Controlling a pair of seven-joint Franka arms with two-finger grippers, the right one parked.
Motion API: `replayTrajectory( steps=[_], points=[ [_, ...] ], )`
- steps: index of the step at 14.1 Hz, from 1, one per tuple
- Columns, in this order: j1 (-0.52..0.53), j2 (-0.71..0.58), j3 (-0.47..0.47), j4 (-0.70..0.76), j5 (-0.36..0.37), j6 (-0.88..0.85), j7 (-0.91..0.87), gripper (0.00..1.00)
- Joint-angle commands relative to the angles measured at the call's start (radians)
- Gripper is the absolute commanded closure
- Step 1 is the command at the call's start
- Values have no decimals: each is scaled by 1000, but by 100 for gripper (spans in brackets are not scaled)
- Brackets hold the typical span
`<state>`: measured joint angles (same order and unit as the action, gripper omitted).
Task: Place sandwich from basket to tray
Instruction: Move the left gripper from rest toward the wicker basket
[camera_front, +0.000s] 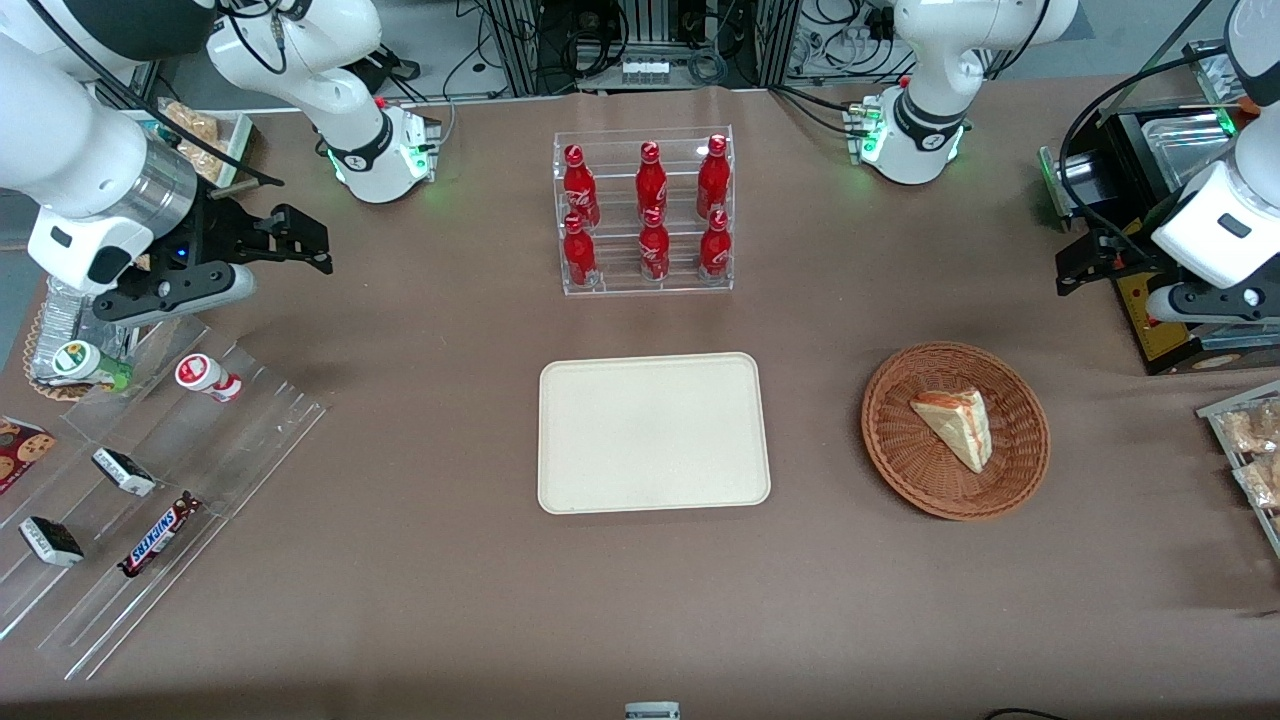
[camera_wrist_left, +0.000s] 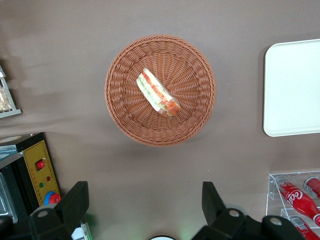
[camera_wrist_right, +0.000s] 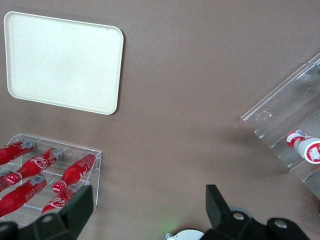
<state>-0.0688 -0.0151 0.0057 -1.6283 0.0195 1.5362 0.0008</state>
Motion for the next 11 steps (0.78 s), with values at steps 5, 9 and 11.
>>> replayTrajectory(
  steps=[5,9,11],
  points=[
    [-2,9,-6,15,19,-30,8,0],
    [-2,10,-7,12,19,-34,5,0],
    [-2,10,-7,-16,19,-34,5,0]
  ],
)
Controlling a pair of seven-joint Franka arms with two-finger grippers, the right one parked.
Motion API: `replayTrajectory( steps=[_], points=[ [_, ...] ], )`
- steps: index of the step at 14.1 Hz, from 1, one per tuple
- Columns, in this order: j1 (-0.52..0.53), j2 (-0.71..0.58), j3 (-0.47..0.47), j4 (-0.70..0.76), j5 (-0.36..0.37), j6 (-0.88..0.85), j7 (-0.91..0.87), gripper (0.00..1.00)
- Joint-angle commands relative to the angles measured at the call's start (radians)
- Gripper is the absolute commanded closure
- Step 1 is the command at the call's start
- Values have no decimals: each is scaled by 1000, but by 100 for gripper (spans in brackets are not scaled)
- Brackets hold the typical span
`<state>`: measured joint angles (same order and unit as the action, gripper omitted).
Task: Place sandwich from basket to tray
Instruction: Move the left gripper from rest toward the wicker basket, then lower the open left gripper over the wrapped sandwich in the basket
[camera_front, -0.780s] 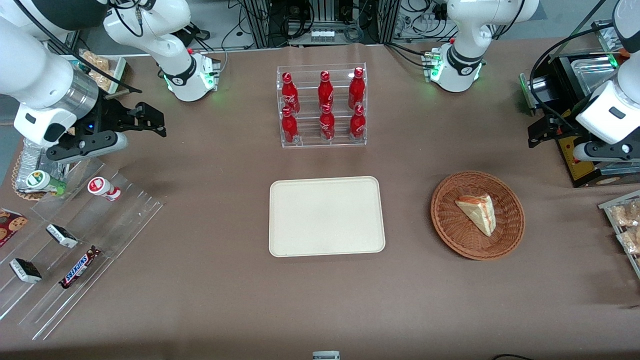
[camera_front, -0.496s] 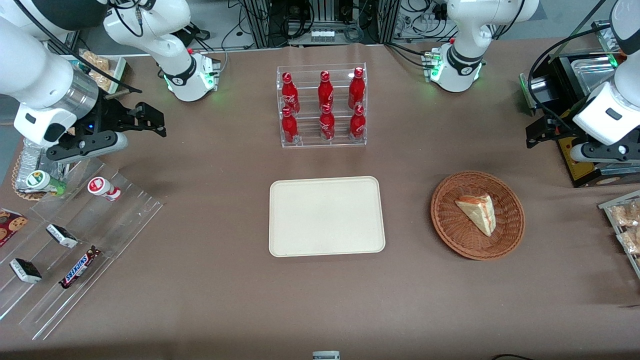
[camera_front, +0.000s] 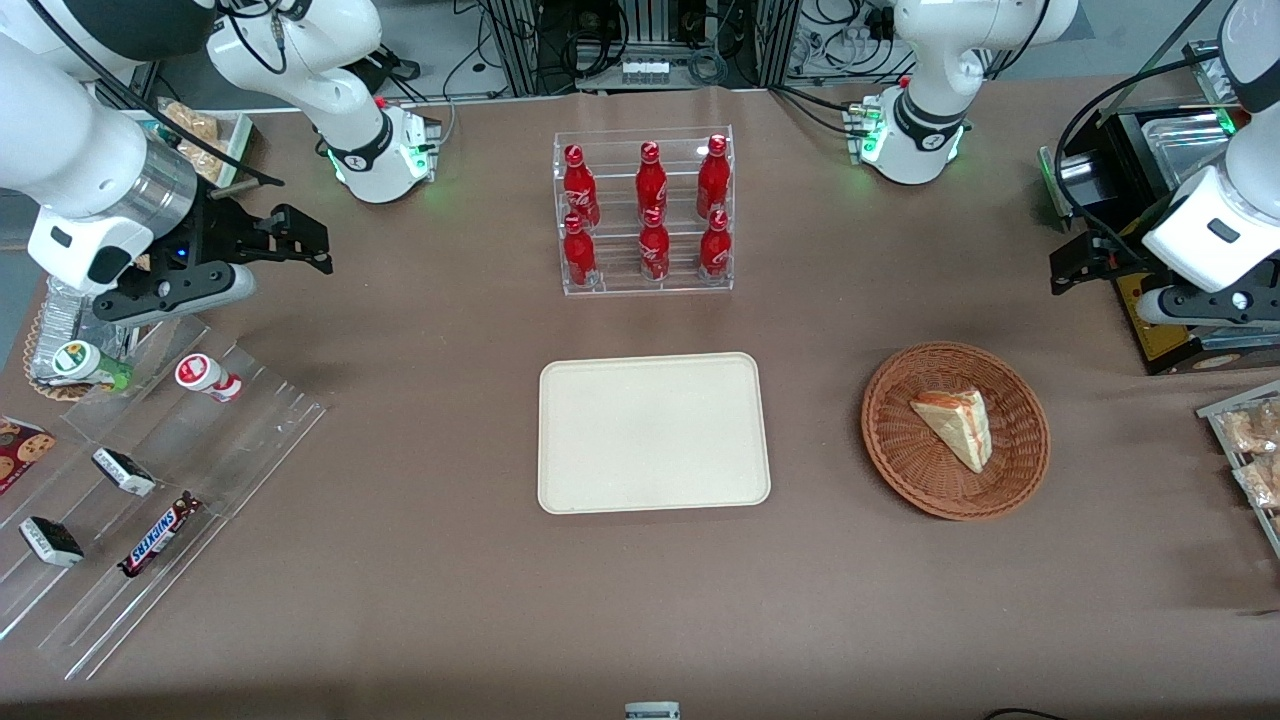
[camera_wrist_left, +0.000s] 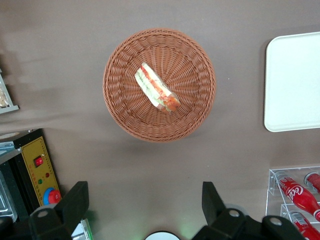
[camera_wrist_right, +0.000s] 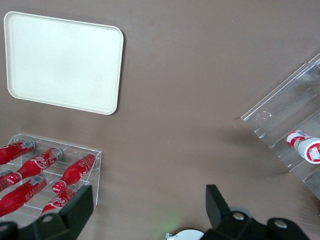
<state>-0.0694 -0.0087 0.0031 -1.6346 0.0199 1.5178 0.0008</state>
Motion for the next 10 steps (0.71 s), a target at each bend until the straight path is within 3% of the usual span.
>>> replayTrajectory(
  steps=[1,5,10],
  points=[
    [-1,6,-5,-20,18,-5,7,0],
    [-1,71,-5,-86,20,91,7,0],
    [7,88,1,-341,23,434,5,0]
  ],
)
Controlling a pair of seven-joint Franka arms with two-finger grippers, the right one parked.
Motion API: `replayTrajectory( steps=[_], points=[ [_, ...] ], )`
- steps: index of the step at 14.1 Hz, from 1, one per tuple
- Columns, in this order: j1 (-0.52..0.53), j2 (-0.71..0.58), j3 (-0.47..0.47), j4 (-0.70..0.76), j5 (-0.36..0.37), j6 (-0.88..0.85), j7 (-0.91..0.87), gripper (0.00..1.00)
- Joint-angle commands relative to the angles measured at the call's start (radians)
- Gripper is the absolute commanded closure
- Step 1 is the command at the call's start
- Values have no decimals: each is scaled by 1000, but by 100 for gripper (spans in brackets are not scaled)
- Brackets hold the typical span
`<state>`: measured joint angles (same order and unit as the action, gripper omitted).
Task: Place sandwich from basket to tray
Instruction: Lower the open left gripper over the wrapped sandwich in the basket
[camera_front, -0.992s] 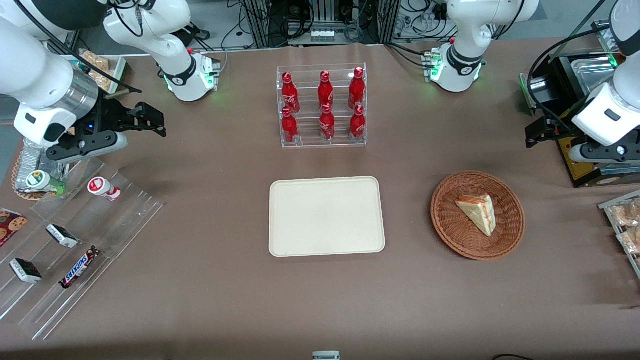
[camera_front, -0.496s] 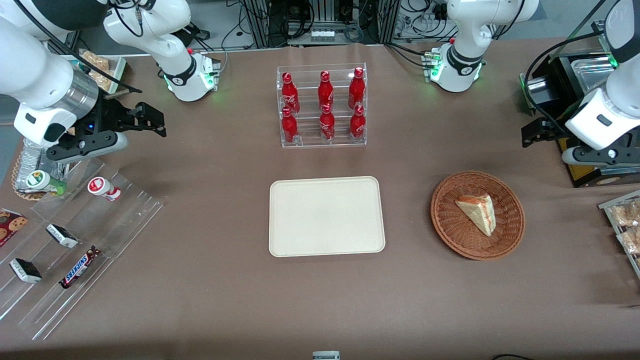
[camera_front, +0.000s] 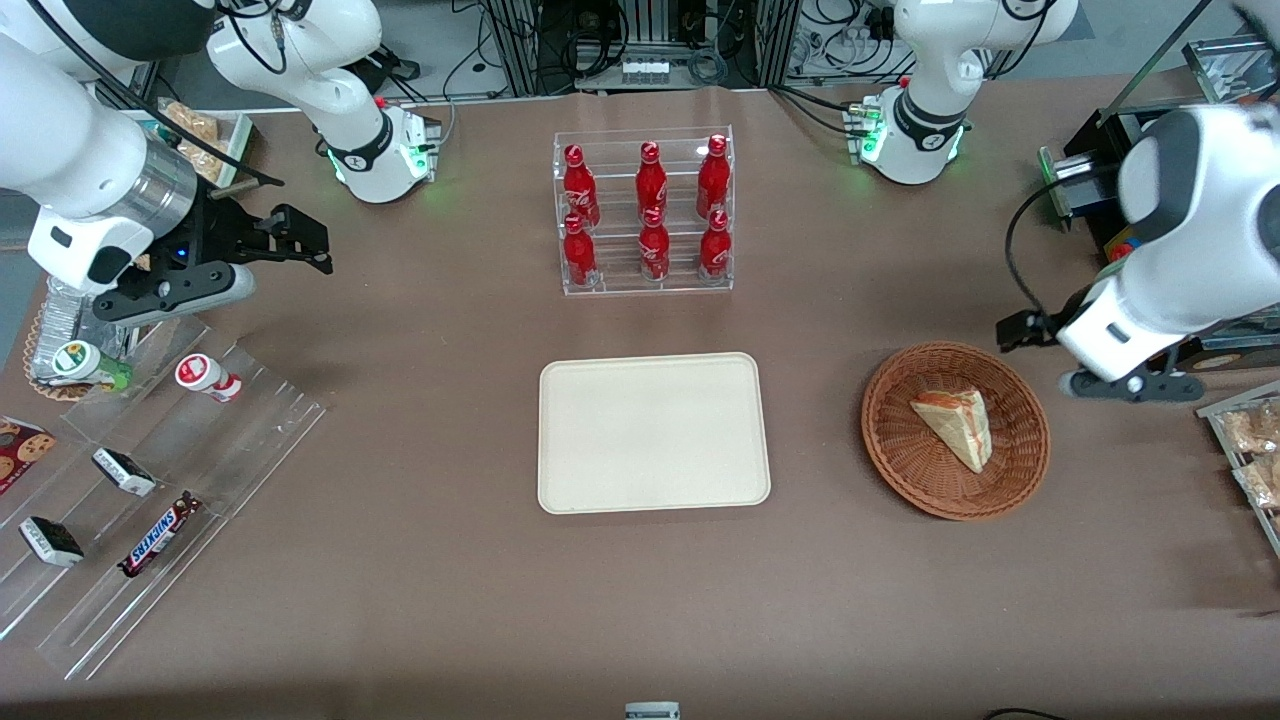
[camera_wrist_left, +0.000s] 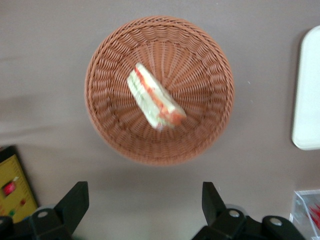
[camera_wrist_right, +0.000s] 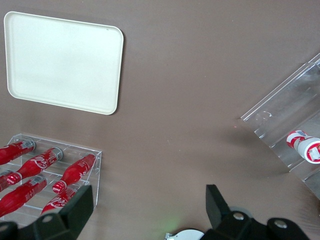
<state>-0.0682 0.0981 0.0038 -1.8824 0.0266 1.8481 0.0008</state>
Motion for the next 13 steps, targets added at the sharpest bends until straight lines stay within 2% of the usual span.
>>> replayTrajectory(
  steps=[1,3,7,11,13],
  points=[
    [8,-8,2,-122,16,156,2,0],
    [19,20,4,-173,16,255,-62,0],
    [18,38,4,-274,16,446,-365,0],
    [-8,119,2,-328,18,643,-784,0],
    [-8,153,1,-330,15,675,-834,0]
  ],
)
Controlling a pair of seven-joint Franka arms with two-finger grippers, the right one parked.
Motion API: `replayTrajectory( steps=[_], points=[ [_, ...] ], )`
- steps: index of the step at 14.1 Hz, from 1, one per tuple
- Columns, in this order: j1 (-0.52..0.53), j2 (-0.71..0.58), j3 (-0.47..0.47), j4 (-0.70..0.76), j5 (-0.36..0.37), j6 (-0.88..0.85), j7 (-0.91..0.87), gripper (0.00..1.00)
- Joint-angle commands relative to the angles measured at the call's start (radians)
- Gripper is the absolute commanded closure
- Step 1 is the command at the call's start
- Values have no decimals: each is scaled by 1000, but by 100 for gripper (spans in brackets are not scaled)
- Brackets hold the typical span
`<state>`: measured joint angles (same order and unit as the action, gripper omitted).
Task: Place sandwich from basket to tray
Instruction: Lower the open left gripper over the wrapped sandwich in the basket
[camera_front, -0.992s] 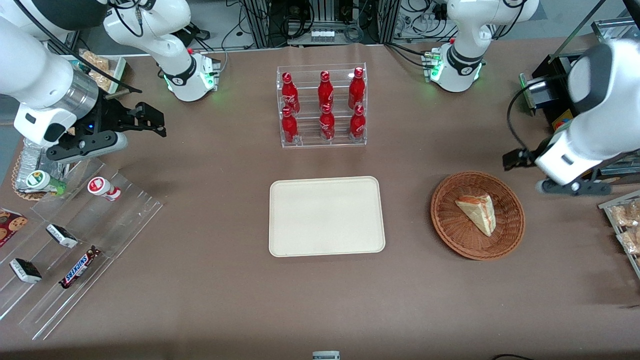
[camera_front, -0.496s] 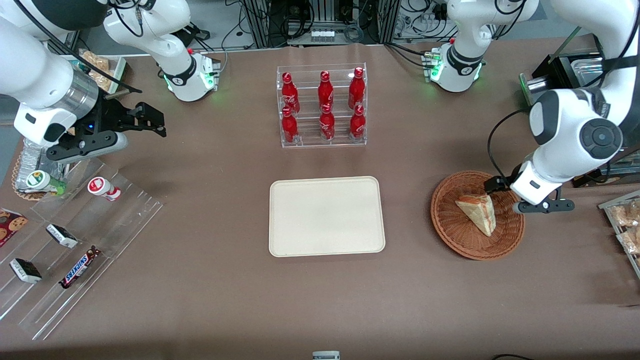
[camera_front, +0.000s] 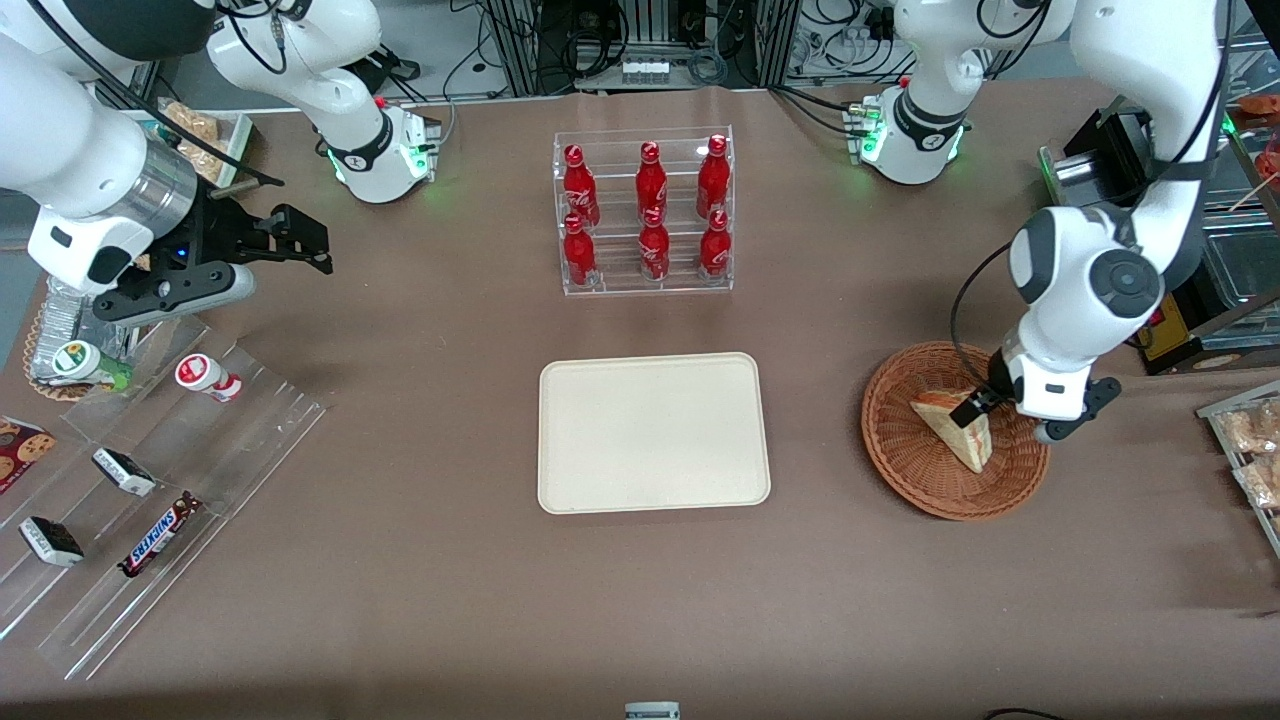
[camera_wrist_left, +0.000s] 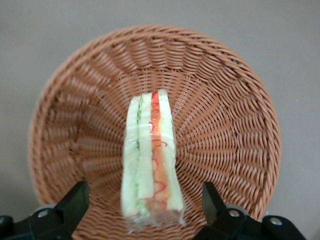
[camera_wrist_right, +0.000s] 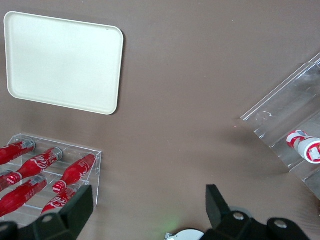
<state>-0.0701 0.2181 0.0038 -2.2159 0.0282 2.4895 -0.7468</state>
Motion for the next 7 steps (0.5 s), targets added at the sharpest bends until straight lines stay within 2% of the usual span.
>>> replayTrajectory(
  steps=[1,2,3,4,5,7],
  points=[
    [-7,44,1,5,13,34,-109,4],
    [-8,58,1,8,13,35,-149,32],
    [-8,63,1,15,13,35,-179,69],
    [-8,67,1,18,15,34,-175,91],
    [-8,66,1,28,15,28,-166,96],
    [-10,58,-4,57,41,-7,-167,98]
  ],
)
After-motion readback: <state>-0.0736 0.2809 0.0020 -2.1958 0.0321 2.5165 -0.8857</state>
